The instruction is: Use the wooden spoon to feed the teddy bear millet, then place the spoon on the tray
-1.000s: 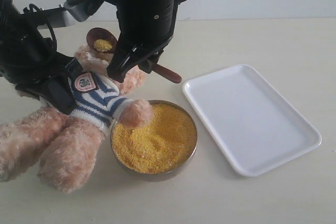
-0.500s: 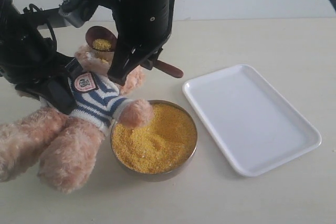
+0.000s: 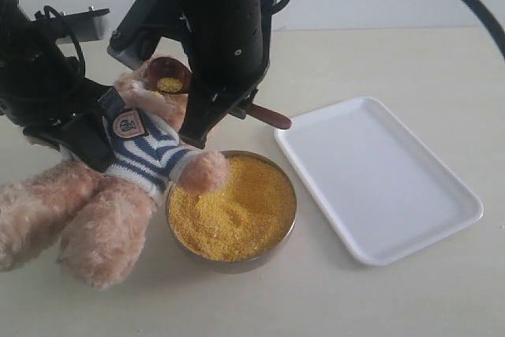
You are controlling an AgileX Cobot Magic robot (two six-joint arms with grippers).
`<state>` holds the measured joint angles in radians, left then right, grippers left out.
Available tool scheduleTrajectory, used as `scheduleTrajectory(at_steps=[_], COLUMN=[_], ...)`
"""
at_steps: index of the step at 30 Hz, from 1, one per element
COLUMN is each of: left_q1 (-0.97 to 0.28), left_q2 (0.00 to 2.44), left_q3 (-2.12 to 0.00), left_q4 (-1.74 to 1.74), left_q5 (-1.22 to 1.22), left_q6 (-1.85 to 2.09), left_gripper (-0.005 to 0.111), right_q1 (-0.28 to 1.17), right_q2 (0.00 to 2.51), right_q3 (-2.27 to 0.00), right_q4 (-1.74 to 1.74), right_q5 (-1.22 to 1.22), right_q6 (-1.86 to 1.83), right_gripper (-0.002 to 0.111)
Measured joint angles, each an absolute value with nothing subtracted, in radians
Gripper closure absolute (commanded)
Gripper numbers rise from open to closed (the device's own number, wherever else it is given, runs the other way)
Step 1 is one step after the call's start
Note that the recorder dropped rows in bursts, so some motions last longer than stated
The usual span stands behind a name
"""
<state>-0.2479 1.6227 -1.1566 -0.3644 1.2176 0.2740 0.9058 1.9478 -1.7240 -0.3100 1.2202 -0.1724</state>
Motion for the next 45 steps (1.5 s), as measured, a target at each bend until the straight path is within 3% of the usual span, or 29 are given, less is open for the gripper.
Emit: scheduleTrajectory(at_steps=[45], left_q1=[-0.248], left_q2=[1.623], left_q3=[-1.157], left_q4=[-0.364], left_q5=[1.218], left_q6=[0.275], left_gripper=[0.103], right_q1=[0.987], right_q2=[1.948], right_q3=[-1.723], right_q4=[-0.529], right_q5=[1.178], right_q6=[-0.097], right_gripper=[0.109])
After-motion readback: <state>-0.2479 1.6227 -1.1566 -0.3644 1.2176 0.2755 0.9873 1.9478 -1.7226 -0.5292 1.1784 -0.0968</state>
